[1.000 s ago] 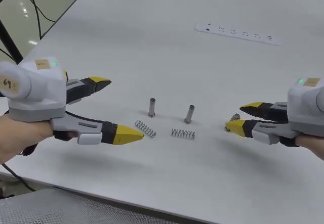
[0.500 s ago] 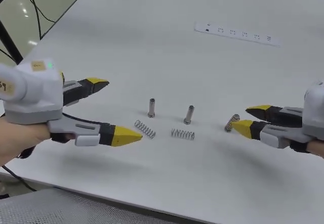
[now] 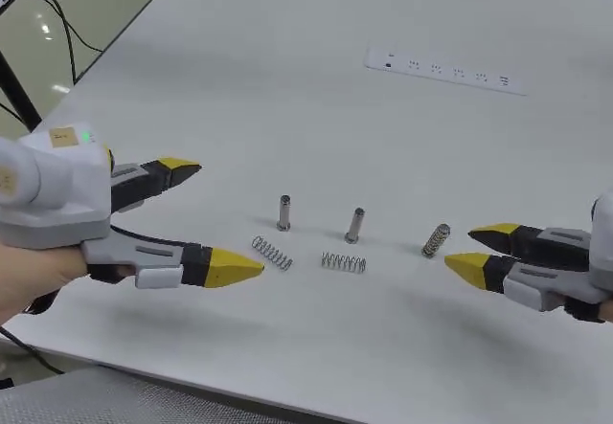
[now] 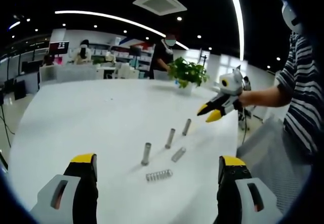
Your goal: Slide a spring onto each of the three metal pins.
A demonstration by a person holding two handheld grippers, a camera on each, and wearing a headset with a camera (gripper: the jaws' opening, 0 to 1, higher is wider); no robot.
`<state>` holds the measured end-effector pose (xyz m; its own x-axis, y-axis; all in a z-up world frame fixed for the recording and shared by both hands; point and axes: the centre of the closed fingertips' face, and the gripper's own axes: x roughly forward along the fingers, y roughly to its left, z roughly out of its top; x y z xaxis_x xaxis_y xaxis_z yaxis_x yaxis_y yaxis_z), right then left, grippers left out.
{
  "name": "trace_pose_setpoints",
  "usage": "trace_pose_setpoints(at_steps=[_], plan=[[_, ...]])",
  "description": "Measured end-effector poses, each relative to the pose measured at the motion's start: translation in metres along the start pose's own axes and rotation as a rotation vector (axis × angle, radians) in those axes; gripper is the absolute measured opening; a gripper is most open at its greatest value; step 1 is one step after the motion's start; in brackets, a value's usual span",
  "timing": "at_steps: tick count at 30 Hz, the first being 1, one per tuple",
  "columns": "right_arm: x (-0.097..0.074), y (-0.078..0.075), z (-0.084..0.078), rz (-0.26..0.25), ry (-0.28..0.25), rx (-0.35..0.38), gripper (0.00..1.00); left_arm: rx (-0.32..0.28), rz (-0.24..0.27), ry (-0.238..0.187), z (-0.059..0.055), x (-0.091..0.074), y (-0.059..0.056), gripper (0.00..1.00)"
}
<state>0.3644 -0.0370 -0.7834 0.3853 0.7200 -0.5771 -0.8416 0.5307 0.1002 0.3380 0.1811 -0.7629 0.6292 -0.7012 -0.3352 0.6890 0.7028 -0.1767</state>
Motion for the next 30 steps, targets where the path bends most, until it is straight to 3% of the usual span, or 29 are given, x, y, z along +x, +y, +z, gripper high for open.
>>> trace_pose_setpoints(at_steps=[7, 18, 30], plan=[[0.001, 0.010, -0.003, 0.022, 0.019, -0.029, 0.26, 0.005, -0.006, 0.017, -0.003, -0.001, -0.002, 0.96], [0.009, 0.023, -0.010, 0.059, 0.073, -0.113, 0.25, -0.010, 0.007, -0.002, 0.000, -0.001, -0.001, 0.96], [0.025, 0.036, -0.002, 0.121, 0.153, -0.319, 0.24, 0.016, -0.010, 0.017, -0.003, -0.003, -0.005, 0.96]])
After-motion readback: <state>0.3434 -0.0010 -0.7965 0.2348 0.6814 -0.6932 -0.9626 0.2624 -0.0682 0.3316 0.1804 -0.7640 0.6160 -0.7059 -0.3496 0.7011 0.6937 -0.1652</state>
